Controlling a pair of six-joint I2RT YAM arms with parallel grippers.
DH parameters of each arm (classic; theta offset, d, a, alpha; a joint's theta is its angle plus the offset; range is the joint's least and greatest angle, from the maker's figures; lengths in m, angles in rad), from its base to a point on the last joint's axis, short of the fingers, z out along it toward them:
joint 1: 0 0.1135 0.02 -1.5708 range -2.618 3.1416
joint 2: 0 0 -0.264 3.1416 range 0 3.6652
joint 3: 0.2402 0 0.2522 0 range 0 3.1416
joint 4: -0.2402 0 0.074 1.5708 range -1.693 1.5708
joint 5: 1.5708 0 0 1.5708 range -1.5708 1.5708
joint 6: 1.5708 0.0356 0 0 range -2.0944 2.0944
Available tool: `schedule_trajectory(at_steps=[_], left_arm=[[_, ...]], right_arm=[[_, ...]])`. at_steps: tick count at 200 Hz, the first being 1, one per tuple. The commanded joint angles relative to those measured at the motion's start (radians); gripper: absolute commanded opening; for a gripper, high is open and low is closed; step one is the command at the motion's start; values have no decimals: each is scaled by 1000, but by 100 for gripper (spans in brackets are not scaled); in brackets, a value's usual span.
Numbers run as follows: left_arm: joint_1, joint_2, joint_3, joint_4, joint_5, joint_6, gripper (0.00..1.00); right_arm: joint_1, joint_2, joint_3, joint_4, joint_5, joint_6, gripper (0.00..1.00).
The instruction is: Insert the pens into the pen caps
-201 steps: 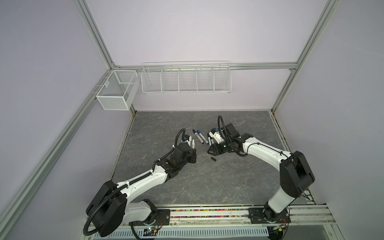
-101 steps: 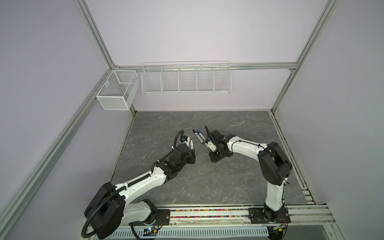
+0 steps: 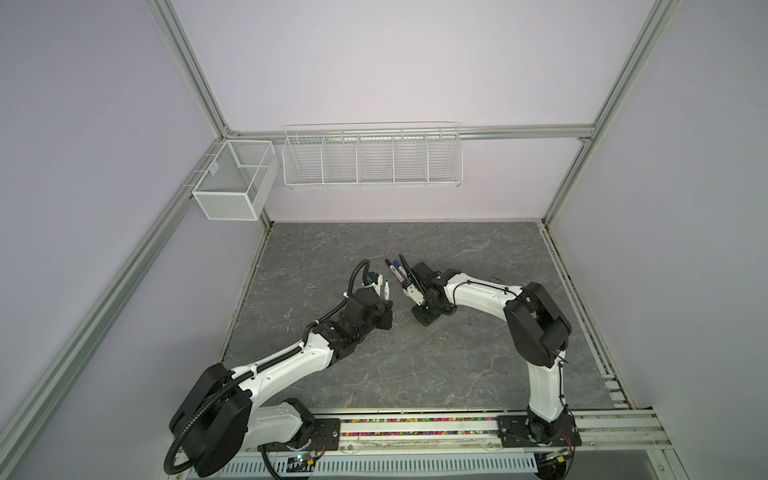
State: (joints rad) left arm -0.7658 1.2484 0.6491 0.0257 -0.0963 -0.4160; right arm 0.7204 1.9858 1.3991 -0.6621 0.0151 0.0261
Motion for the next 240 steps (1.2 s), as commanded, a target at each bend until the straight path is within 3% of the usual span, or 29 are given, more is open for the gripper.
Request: schedule_trajectory(at_steps=[1,36,86,240], left_arm=[[0,31,34,13,100,57,0],[-29,48,46,48,168,102,0],[-54,67,72,64,182,125,0],[-55,16,39,109,132,108,0]], right_arm=[[-54,-178,-27,109,-153,82,14],[-125,-367,-118,399,-375,255,14],[-122,-350,-80,478,-551,301,14],[-108,-355,-123,410,-515,248,14]])
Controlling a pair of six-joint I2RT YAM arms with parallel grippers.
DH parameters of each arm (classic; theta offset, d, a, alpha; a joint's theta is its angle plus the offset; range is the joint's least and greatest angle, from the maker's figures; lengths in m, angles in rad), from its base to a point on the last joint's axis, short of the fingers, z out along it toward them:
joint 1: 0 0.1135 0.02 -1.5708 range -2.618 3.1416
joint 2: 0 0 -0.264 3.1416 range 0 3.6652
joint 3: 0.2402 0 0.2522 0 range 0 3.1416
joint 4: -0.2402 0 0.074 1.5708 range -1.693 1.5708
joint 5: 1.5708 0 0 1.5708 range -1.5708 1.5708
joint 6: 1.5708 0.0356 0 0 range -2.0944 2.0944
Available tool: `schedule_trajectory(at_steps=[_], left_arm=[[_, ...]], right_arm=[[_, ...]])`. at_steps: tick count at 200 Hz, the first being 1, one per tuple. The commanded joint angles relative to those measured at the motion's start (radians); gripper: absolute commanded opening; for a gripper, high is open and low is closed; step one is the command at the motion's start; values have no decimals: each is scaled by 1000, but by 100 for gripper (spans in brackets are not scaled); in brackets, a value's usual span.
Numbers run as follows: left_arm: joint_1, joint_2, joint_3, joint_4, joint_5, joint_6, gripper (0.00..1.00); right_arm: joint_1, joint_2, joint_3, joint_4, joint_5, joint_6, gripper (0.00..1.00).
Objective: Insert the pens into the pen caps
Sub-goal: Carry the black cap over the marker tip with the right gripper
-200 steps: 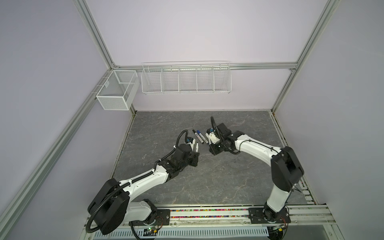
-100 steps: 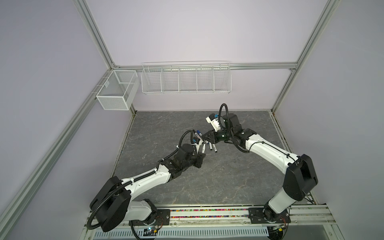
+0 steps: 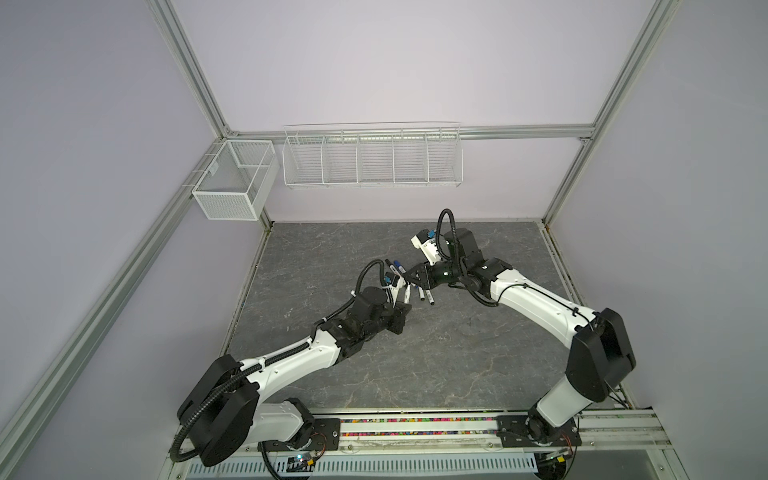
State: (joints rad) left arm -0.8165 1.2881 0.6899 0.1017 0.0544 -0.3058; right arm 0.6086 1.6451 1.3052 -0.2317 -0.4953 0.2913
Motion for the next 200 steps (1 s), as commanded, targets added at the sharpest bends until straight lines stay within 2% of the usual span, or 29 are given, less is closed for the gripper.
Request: schedule_trajectory(at_steps=[1,38,71,107,146,178,200], left_arm=[[-4,-23,-1,33,-19,-3,0],[-4,-15,3,42,-31,-10,0],[3,-24,-4,117,-73,-57,0],[64,-3,38,237,-45,-104,0],[68,56,156,178,-36,-2,0],[68,79,197,137,-46,79,0],[67,74,196,135,-37,132,0]], right_arm=[[3,-15,-30,-20,-5,-17,14],[-1,-42,-42,-14,-25,-10,14],[-19,-67,-59,23,-71,23,14],[-66,-90,-82,121,-220,89,15],[-70,-96,-77,82,-372,46,18],[-66,-105,-50,-76,-351,-76,19],[-66,-116,-39,-128,-312,-117,21]])
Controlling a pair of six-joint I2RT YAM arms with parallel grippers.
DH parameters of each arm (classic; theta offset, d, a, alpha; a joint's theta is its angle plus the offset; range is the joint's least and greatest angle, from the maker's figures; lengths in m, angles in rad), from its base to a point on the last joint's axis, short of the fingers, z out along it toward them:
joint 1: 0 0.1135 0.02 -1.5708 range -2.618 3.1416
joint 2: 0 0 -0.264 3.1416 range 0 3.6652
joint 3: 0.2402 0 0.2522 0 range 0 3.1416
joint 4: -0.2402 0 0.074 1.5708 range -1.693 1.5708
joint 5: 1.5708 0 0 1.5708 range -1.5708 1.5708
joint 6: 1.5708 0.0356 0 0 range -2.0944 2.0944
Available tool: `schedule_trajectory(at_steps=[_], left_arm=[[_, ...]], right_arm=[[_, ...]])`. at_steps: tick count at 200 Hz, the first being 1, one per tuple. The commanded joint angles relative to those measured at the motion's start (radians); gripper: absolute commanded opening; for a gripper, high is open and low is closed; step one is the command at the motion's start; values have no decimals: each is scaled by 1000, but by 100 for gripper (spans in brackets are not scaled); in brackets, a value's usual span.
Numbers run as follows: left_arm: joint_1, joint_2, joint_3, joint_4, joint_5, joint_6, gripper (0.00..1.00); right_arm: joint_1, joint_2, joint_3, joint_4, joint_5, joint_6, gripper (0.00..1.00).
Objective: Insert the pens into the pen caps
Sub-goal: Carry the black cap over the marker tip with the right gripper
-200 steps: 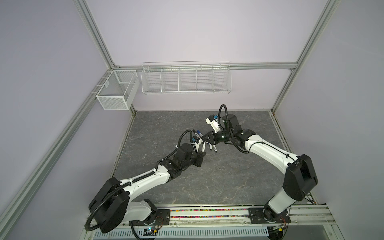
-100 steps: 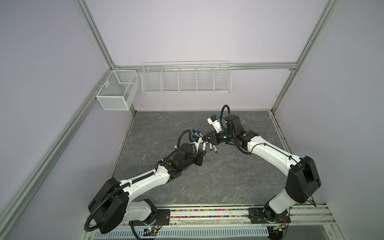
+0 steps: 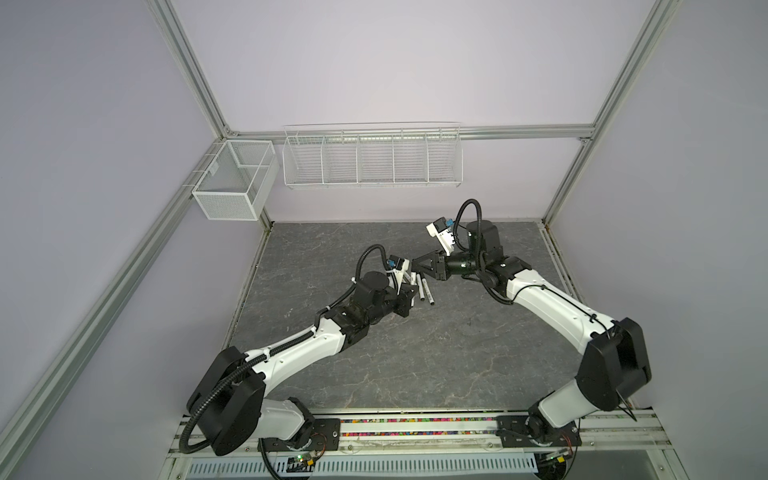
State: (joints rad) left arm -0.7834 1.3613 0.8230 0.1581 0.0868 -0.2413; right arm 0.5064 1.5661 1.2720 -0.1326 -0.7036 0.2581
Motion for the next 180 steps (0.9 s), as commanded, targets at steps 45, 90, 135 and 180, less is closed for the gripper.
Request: schedule_trajectory(at_steps=[45,90,135,180], left_arm=[[18,-13,20,106,-52,122,0],[-47,-26,-39,132,-93,214,0],[-71,-20,-66,153,-86,180,0],[-75,-18,-68,178,-81,177,0]], right_arm=[[29,-57,14,-205,-21,-67,36],[2,-125,24,-186,83,-65,38],[-8,-171,44,-147,159,-45,36],[-6,-112,69,-143,143,-24,35]])
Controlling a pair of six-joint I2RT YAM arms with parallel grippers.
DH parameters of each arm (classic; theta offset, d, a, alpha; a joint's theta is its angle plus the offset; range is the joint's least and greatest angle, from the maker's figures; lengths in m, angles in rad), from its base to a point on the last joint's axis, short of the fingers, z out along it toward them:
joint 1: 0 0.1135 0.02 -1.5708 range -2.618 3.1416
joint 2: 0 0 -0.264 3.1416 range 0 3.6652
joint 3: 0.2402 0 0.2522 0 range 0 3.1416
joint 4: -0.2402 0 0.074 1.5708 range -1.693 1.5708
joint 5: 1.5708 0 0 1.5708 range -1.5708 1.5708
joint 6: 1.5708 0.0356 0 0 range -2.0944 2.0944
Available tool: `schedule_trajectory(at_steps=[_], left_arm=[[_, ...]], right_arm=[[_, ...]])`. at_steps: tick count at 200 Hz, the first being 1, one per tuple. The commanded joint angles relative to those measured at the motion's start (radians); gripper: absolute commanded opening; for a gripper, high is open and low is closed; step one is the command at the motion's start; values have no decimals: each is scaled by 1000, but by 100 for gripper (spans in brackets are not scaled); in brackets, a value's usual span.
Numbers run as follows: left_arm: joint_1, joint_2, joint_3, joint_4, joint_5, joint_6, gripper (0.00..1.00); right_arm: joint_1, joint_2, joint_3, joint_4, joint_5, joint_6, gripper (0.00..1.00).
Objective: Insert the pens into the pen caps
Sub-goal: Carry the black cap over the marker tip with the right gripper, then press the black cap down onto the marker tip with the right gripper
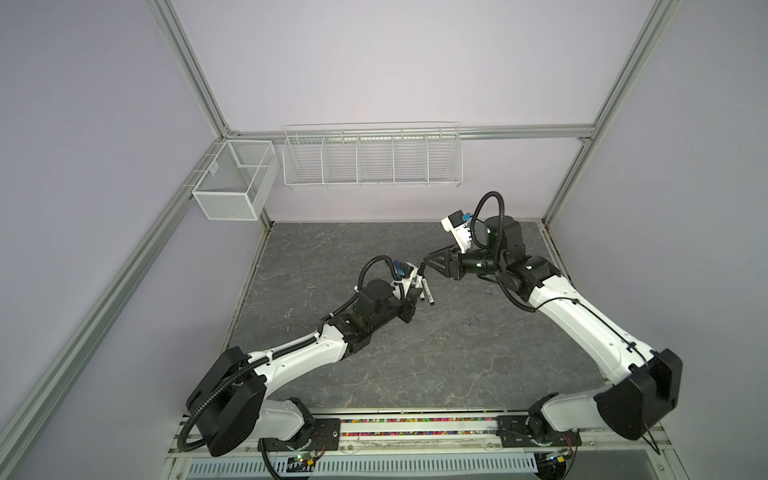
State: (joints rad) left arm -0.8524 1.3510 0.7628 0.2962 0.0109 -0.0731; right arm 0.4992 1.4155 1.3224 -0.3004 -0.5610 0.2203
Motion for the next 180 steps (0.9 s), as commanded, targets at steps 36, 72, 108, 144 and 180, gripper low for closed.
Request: schedule_trajectory(at_steps=[36,72,108,144,180], left_arm=[[-6,-8,1,41,-7,15,0],[-6,-3,13,47,-26,28,0],[-6,2,25,49,-38,44,0],[-6,1,26,47,-45,47,0],[-8,-3,17,47,-28,49,0]], right_arm=[[10,78,31,9,-29,25,21],[39,76,-12,-57,-18,-15,18],[46,75,-25,-104,-22,-32,17],[20,64,-23,-57,-87,10,19],[14,68,-4,-52,-104,16,24]])
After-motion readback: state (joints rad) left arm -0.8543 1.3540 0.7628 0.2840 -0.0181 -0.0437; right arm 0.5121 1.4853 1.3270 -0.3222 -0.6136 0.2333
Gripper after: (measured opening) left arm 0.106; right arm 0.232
